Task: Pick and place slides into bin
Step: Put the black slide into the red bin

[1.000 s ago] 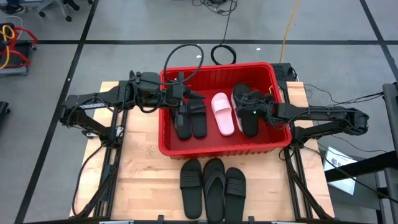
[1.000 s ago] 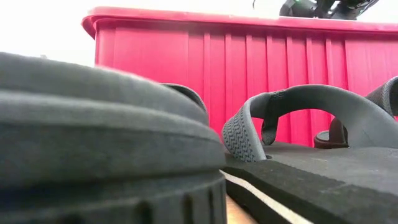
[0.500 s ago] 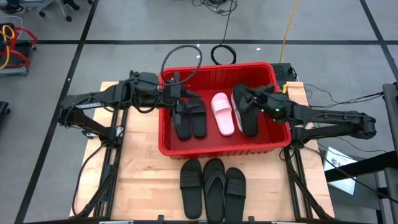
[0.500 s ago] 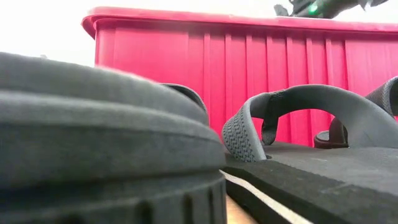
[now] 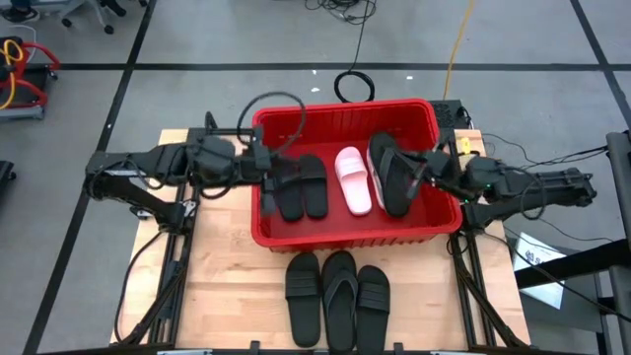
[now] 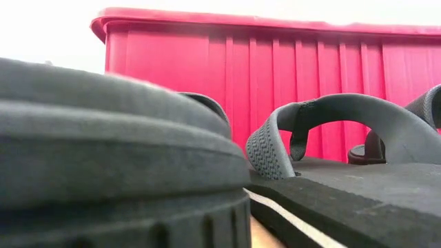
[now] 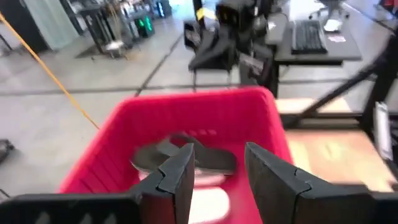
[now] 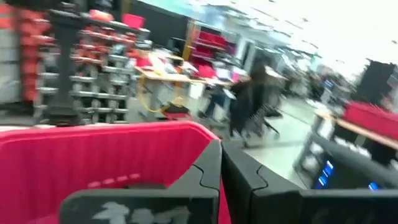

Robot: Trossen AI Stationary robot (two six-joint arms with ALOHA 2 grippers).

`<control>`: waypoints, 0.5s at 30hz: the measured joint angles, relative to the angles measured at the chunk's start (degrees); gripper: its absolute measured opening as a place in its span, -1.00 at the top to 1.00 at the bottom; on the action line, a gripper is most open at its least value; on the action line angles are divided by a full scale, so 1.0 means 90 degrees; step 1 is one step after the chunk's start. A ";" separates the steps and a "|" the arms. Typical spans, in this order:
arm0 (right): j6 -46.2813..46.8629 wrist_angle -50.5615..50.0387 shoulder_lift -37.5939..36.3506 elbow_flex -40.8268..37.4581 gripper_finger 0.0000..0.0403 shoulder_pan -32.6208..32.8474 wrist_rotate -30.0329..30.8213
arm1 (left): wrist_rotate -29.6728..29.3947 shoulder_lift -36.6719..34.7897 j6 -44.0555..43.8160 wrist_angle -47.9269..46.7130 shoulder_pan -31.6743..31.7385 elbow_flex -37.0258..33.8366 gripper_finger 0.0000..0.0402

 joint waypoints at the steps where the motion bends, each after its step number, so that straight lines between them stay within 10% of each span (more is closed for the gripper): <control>1: -0.0124 -0.0055 0.0012 0.0069 1.00 0.0186 -0.0050 | -0.0082 -0.0008 -0.0146 -0.0196 -0.0139 0.0000 0.29; 15: -0.0018 -0.1538 0.0221 0.0182 1.00 0.3097 -0.0834 | -0.0828 0.0464 -0.2573 -0.1154 -0.2322 0.0002 0.29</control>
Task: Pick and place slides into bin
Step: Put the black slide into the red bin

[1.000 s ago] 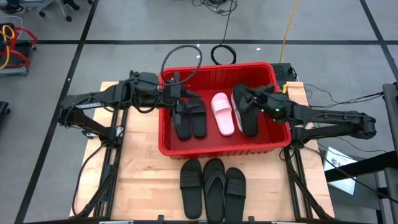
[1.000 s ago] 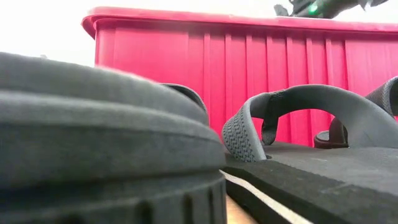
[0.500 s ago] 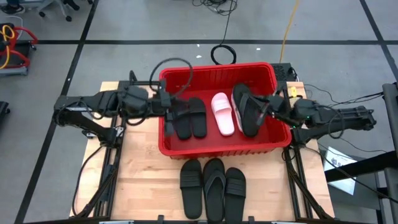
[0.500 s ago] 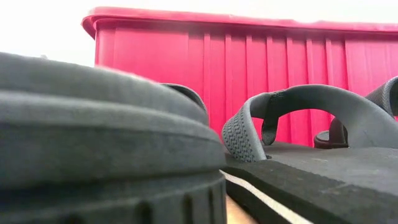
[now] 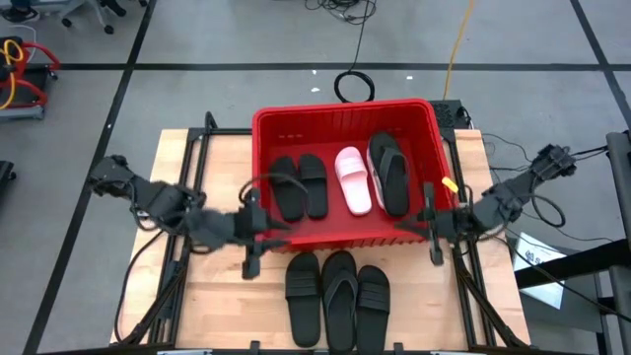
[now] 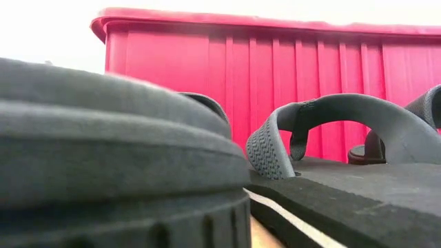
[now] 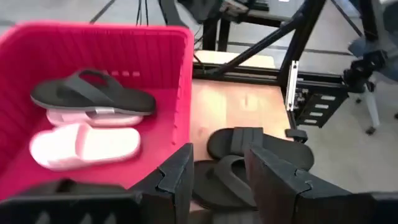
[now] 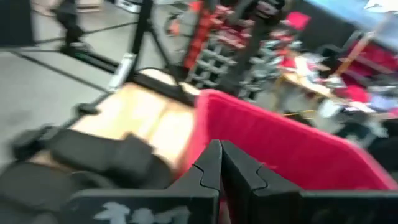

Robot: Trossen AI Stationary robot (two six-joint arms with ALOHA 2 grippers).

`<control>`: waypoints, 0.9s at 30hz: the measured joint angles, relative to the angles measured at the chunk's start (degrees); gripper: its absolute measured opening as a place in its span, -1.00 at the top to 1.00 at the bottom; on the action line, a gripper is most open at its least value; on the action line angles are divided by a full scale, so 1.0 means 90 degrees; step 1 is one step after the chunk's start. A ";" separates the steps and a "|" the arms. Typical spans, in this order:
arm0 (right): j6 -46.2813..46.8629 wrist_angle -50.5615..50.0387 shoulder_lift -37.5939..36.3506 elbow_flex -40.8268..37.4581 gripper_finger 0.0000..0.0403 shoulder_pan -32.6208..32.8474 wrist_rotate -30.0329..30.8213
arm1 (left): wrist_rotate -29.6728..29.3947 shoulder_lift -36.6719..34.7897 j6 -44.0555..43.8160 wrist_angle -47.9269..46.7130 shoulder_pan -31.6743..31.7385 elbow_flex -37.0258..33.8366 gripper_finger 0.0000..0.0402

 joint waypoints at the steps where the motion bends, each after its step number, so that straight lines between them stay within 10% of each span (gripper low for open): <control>1: 0.0150 -0.0033 0.0031 0.0000 1.00 0.0183 -0.0002 | -0.0082 0.0089 -0.0221 -0.0010 -0.0132 0.0000 0.29; 27: 0.0842 0.0176 0.0224 -0.0002 1.00 0.1862 0.0025 | -0.0124 0.3590 -0.2791 -0.0318 -0.1683 0.0000 0.29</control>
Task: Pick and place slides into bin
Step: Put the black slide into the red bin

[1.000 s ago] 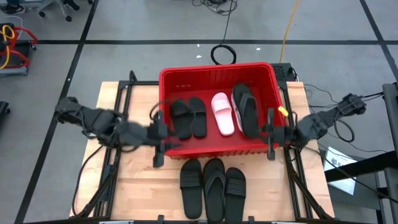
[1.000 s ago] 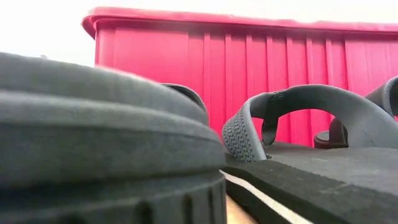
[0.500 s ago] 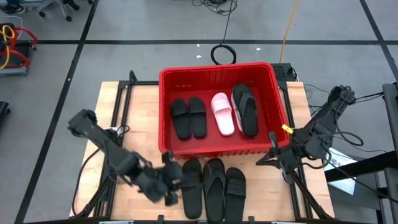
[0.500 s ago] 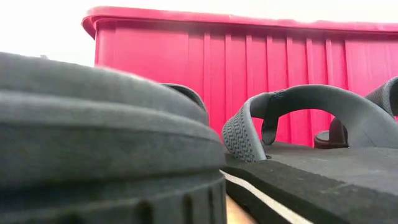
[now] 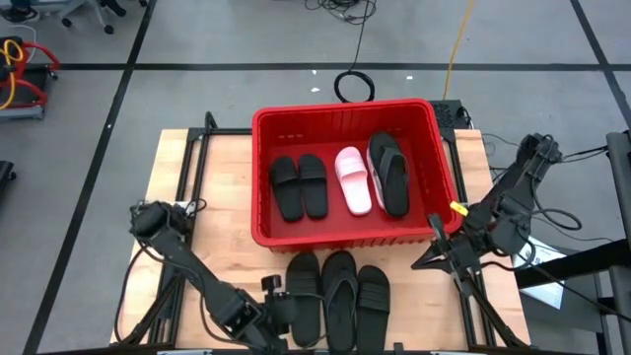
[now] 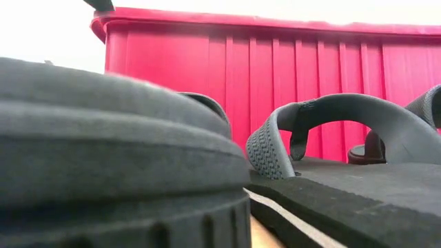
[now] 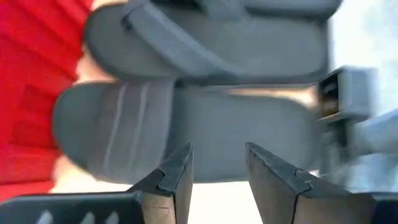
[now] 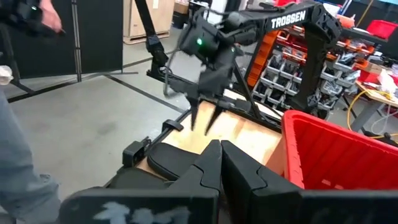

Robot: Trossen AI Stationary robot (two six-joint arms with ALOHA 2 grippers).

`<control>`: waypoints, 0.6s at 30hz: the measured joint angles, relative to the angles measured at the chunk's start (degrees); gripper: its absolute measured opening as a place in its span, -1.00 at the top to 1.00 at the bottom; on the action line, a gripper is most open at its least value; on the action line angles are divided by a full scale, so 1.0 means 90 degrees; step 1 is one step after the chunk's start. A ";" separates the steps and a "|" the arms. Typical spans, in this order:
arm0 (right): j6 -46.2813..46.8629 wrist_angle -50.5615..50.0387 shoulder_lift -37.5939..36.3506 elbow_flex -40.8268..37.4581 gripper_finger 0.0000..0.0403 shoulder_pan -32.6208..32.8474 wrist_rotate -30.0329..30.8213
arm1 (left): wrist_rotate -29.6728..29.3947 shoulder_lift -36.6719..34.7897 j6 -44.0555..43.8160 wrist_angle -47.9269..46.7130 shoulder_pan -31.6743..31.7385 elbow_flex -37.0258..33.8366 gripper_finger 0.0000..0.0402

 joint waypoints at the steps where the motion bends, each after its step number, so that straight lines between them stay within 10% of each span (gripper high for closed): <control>1: 0.0001 0.0002 0.0000 0.0002 1.00 0.0033 0.0000 | -0.0033 0.0052 -0.0020 -0.0133 0.0010 0.0000 0.29; 18: 0.0002 0.0361 0.0000 -0.0001 1.00 0.0092 0.0002 | -0.0642 0.0594 -0.0228 -0.1167 0.0143 0.0002 0.29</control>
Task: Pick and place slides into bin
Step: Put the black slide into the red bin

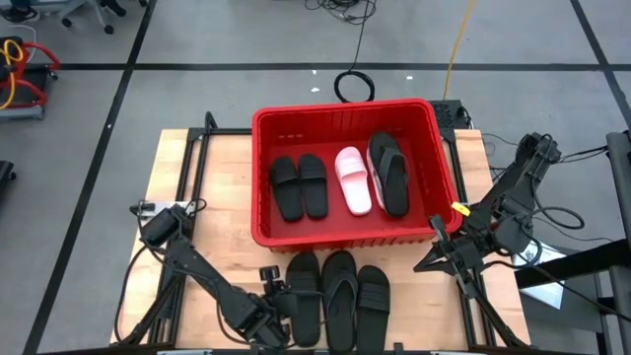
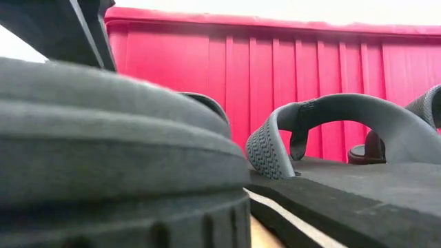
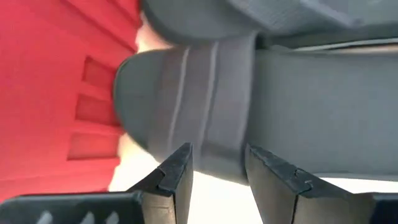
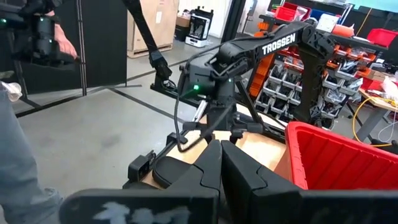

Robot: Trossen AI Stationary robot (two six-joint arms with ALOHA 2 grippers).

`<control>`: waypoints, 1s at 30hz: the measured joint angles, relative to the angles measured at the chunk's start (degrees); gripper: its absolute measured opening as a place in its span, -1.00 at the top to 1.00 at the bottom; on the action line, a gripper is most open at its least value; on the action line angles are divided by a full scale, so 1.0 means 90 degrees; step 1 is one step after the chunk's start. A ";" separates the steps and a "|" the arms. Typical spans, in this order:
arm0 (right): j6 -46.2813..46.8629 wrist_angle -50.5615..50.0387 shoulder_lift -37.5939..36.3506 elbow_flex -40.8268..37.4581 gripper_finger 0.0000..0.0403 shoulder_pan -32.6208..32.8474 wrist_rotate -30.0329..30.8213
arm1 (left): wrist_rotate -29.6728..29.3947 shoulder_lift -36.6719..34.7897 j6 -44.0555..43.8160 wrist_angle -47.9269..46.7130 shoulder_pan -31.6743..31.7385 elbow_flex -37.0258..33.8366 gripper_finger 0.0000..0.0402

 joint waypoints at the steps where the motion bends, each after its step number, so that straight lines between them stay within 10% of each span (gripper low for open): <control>1: 0.0000 0.0011 0.0000 0.0000 1.00 -0.0002 0.0000 | 0.0006 0.0002 -0.0047 -0.0075 0.0012 0.0000 0.29; 17: -0.0002 0.0010 0.0000 0.0000 1.00 -0.0002 0.0022 | 0.0385 0.0072 -0.0041 -0.0066 0.0227 -0.0002 0.30; 30: -0.0002 0.0010 0.0000 0.0000 1.00 -0.0004 0.0024 | 0.0510 0.0073 0.0125 -0.0070 0.0271 0.0007 0.92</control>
